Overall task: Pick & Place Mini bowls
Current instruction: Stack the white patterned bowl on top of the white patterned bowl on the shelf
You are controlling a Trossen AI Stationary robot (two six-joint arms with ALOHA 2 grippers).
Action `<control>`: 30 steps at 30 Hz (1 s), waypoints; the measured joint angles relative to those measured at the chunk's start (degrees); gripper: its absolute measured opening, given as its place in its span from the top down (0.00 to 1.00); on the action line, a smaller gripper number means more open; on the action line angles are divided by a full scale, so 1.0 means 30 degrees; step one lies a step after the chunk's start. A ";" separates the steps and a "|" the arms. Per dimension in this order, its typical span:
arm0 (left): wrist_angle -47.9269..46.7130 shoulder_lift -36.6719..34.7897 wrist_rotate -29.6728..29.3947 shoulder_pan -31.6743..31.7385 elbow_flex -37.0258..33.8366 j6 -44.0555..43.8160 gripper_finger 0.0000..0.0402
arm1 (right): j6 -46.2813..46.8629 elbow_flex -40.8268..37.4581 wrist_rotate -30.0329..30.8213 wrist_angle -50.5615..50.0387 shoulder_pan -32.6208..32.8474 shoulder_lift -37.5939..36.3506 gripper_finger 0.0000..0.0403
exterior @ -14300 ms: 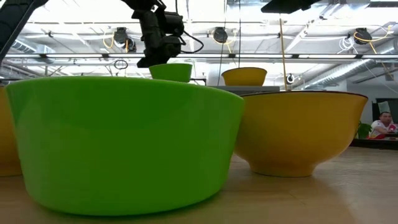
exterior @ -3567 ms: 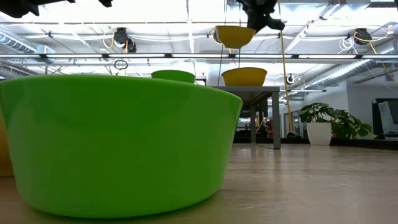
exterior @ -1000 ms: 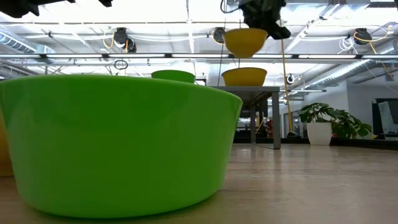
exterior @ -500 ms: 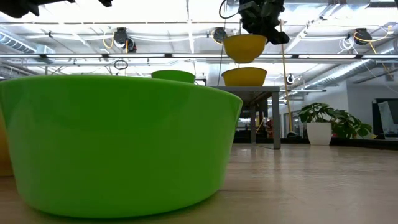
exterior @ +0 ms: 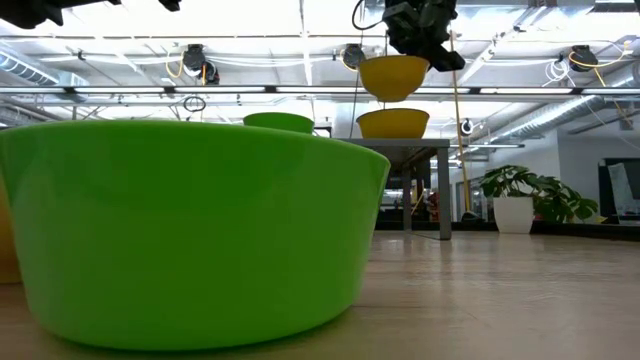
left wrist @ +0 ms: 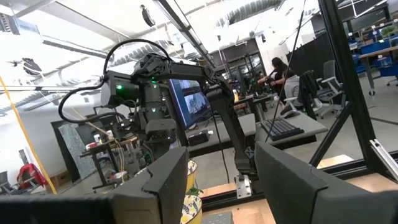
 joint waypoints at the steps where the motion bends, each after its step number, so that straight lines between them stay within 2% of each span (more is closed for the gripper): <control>1: -0.0006 0.0006 0.0000 -0.0005 0.0000 0.0000 0.52 | -0.0008 0.0000 0.0004 0.0000 0.0000 0.0000 1.00; 17: -0.0035 0.0002 0.0000 -0.0006 0.0000 0.0000 0.52 | -0.0182 0.0000 0.0135 0.0000 0.0000 0.0000 1.00; 23: -0.0035 0.0007 0.0000 0.0002 0.0000 0.0000 0.52 | -0.0394 0.0000 0.1041 0.0042 0.0000 0.0000 1.00; 30: -0.0049 0.0000 0.0000 0.0002 0.0000 0.0000 0.52 | -0.0430 0.0000 0.1053 0.0138 -0.0006 0.0000 1.00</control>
